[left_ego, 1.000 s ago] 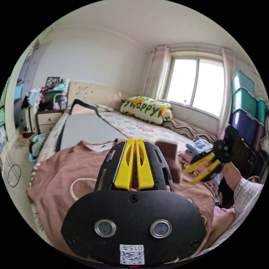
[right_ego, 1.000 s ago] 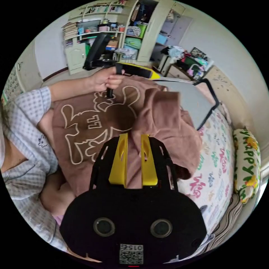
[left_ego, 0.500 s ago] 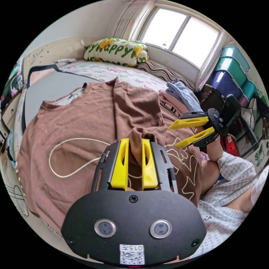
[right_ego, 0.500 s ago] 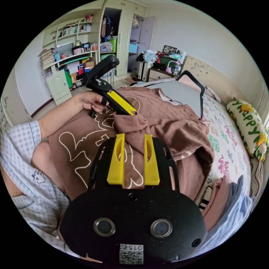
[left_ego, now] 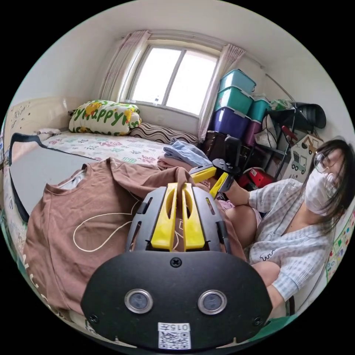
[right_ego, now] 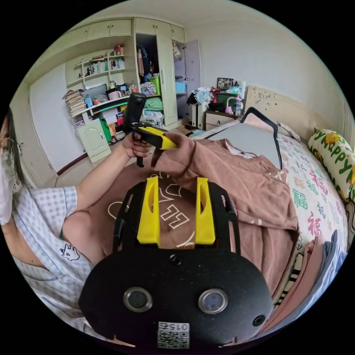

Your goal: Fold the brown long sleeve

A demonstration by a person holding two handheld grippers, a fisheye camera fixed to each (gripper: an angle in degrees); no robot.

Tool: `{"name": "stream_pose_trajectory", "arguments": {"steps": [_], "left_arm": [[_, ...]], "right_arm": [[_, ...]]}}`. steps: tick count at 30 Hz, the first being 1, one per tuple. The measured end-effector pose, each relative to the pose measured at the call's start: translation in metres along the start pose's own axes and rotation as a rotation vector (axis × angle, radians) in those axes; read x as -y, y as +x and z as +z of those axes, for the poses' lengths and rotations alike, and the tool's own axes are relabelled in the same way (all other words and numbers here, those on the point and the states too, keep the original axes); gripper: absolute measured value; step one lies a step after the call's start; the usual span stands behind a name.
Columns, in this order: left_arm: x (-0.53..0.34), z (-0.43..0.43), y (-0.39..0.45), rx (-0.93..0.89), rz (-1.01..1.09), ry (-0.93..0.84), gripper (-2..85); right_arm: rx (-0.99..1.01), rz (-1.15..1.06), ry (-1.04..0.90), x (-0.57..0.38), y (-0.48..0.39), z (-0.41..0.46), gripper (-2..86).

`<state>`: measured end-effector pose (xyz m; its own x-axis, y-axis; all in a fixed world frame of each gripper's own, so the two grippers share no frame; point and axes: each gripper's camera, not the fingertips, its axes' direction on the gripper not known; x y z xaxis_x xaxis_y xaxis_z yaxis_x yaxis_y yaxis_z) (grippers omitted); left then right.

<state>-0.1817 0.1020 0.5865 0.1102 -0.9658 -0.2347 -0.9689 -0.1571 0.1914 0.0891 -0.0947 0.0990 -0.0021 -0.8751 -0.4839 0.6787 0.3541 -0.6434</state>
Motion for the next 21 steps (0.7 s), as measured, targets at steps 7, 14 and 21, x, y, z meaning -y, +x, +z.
{"name": "stream_pose_trajectory", "arguments": {"steps": [7,14,21], "left_arm": [[0.011,0.013,0.067,-0.01,0.211,-0.097,0.5],[0.006,-0.005,0.066,0.076,0.11,-0.001,0.3],[0.011,-0.009,0.074,0.063,0.088,0.173,-0.4]], "right_arm": [[-0.15,-0.184,-0.162,0.007,-0.043,0.035,4.4],[-0.079,-0.282,-0.24,0.002,-0.051,0.051,0.0],[0.173,-0.129,-0.196,0.007,-0.02,0.037,7.3]]}}
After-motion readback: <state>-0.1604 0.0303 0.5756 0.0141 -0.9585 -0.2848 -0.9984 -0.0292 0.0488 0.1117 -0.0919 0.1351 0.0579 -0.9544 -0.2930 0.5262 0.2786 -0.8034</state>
